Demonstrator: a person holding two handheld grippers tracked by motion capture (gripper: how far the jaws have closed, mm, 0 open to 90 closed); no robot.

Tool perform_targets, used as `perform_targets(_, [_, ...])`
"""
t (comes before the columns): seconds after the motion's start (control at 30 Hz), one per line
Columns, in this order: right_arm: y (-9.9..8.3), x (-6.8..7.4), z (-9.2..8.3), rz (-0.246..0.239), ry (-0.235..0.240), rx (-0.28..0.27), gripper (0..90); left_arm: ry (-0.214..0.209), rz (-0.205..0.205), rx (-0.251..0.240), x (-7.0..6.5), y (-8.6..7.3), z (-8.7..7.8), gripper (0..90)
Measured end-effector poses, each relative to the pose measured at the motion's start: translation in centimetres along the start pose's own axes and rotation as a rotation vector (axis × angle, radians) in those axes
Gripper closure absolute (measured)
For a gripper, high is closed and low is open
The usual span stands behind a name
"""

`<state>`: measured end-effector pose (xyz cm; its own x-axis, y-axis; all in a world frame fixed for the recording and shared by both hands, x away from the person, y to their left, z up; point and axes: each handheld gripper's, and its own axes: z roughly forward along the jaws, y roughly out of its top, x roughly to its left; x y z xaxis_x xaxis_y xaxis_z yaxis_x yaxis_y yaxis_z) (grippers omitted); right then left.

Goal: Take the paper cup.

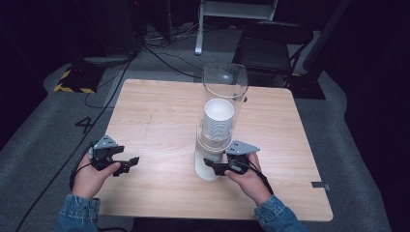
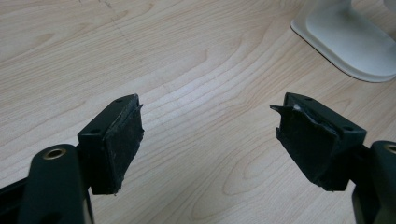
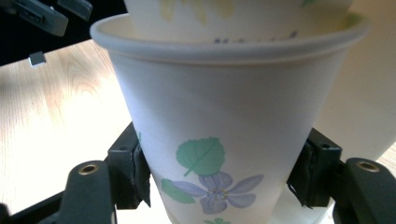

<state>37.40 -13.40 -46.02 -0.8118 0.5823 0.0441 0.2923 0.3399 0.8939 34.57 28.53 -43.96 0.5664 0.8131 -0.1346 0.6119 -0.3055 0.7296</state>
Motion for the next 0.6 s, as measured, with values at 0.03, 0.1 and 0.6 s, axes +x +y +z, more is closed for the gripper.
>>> perform_targets(0.03, [-0.1, 0.0, 0.0, -0.001, 0.002, 0.006, 33.8, 0.0, -0.005, 0.0, 0.0, 0.0, 0.0, 22.1])
perform_targets(0.1, [-0.3, 0.0, 0.0, -0.008, -0.001, 0.024, 33.8, 0.0, -0.006, 0.001, 0.0, 0.0, 0.0, 22.1])
perform_targets(0.6, [-1.3, 0.2, -0.8, -0.042, -0.025, 0.113, 33.8, -0.004, 0.002, -0.003, 0.1, 0.1, 0.0, 22.0])
